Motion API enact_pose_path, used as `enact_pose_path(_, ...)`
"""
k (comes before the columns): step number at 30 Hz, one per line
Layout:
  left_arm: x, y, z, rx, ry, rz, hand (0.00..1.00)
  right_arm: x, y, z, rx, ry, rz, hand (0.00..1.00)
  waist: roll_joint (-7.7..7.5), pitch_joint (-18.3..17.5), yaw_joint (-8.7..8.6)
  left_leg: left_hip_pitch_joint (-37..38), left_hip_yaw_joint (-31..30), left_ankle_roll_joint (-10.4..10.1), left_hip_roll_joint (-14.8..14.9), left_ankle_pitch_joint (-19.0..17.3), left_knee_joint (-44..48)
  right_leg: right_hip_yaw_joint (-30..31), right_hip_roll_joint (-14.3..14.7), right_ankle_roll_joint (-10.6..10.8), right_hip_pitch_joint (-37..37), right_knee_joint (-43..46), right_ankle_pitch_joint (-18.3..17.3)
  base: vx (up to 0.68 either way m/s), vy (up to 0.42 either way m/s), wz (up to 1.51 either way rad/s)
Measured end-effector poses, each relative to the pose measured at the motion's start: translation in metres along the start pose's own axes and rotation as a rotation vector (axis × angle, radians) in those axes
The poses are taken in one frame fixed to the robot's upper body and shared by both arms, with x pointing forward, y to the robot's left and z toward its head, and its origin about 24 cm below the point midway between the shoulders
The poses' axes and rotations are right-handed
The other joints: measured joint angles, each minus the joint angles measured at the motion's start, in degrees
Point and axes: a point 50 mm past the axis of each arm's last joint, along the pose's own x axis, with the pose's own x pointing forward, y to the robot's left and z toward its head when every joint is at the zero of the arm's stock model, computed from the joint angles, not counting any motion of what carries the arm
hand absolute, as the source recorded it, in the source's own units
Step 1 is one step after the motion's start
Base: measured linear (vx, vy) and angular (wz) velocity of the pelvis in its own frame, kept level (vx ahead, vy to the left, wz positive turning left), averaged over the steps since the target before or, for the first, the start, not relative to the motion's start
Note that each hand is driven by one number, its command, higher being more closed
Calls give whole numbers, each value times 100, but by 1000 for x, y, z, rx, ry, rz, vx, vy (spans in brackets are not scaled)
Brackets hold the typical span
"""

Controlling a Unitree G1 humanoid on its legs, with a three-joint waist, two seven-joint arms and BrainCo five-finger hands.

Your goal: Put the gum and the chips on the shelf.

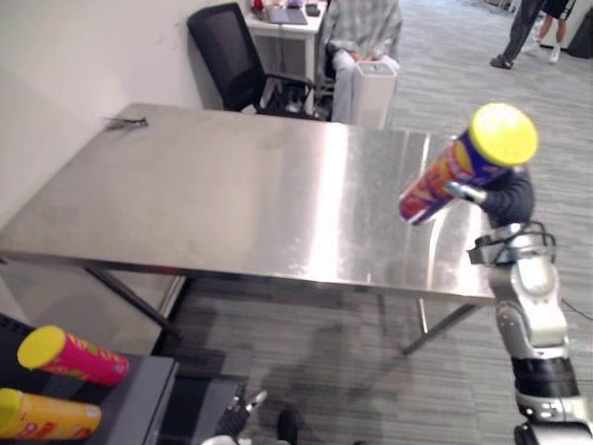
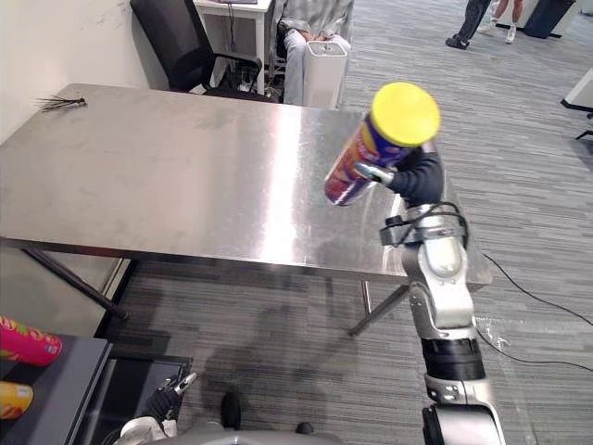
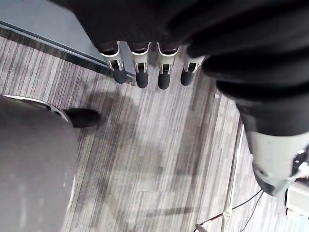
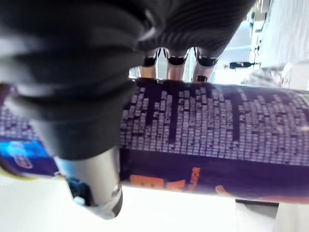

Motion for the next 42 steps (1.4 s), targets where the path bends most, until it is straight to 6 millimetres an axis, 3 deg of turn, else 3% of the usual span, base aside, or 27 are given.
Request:
enact_pose_path(7,-2,3,-6,-4,15,4,0,-21,-25,-2,-35,28,-103,100,19,-118,-74,43,14,-12,1,-10,1,11,-2,-15,18,33,-12,10,4,-2)
enact_pose_path(13,-3,3,-7,-2,17,3,0,-30,-24,-7,-15,49,-129,100,28,-115,-113,38,-110,-12,0,-4,81,-93,-20,-129,-187,661,-277,10,-5,12)
enact_pose_path(17,-2,0,-2,-24,-6,-3,0,-32,-15,-10,75,36,-158,100,153,73,-106,-539,-768,-41,-1,-170,979,-739,-50,-227,-217,1092,-525,-76,-49,76)
enact_pose_path(20,-1,-3,10,-27,-57,-12,0,-27,-10,-1,81,-14,-137,100,323,341,88,-881,-1247,-211,-26,-108,1000,-1328,-114,-385,-569,1816,-842,-250,-109,106)
enact_pose_path(21,-1,-3,9,-29,-55,-10,0,-26,-9,3,80,-31,-131,100,370,411,152,-950,-1119,-275,-6,-289,896,-1619,-198,-442,-598,1861,-874,-291,-110,118)
enact_pose_path(22,-1,-2,9,-30,-54,-8,0,-25,-10,4,78,-37,-133,100,327,457,150,-1004,-954,-209,-4,-407,946,-1800,-288,-500,-620,1831,-886,-236,-60,148)
enact_pose_path(23,-1,1,10,-42,-56,2,0,-24,-14,6,72,-51,-158,100,299,528,97,-1240,-372,167,117,-484,1554,-2203,-483,-587,-615,1875,-911,-188,-44,146)
enact_pose_path(24,-2,4,6,-55,-46,11,0,-24,-17,7,70,-56,-176,100,303,541,78,-1302,161,374,279,-586,2270,-2462,-630,-606,-590,1926,-923,-204,-79,159)
enact_pose_path(25,-5,6,0,-65,-31,21,0,-24,-19,8,66,-61,-192,100,296,544,69,-1232,601,455,505,-718,2880,-2683,-738,-614,-545,1924,-929,-135,-62,148)
enact_pose_path(27,-11,12,-14,-90,6,44,0,-26,-27,14,50,-93,-232,100,380,503,16,-760,920,184,1012,-1299,3555,-3233,-894,-610,-504,1911,-926,-102,-11,141)
enact_pose_path(29,-13,13,-23,-97,45,49,0,-28,-35,17,35,-104,-269,100,471,465,-9,-473,912,79,1303,-1444,3612,-3687,-1001,-598,-556,1952,-922,-66,64,120)
enact_pose_path(31,-13,10,-26,-102,60,40,0,-30,-41,20,24,-115,-302,100,535,421,-18,-215,946,58,1400,-1426,3350,-4103,-1168,-575,-615,2024,-909,-56,118,131)
enact_pose_path(34,-12,8,-25,-108,60,28,0,-32,-48,23,12,-126,-335,100,567,338,-97,-228,1334,-9,1208,-1441,2409,-4862,-1398,-270,-583,1904,-613,-55,237,143)
enact_pose_path(36,-12,11,-25,-134,57,46,0,-31,-48,23,13,-128,-334,100,566,321,-70,-276,1338,-147,1099,-1377,2173,-5091,-1411,-214,-490,1695,-399,20,213,84)
enact_pose_path(40,-13,15,-25,-156,56,72,0,-31,-48,23,10,-127,-335,100,547,309,8,-261,1345,-148,918,-1377,2084,-5202,-1461,-156,-291,1435,-64,28,193,37)
enact_pose_path(42,-12,17,-24,-123,56,76,0,-32,-46,21,18,-124,-340,100,471,305,15,-268,1354,-141,794,-1381,2140,-5193,-1625,-159,-285,1557,-17,38,181,16)
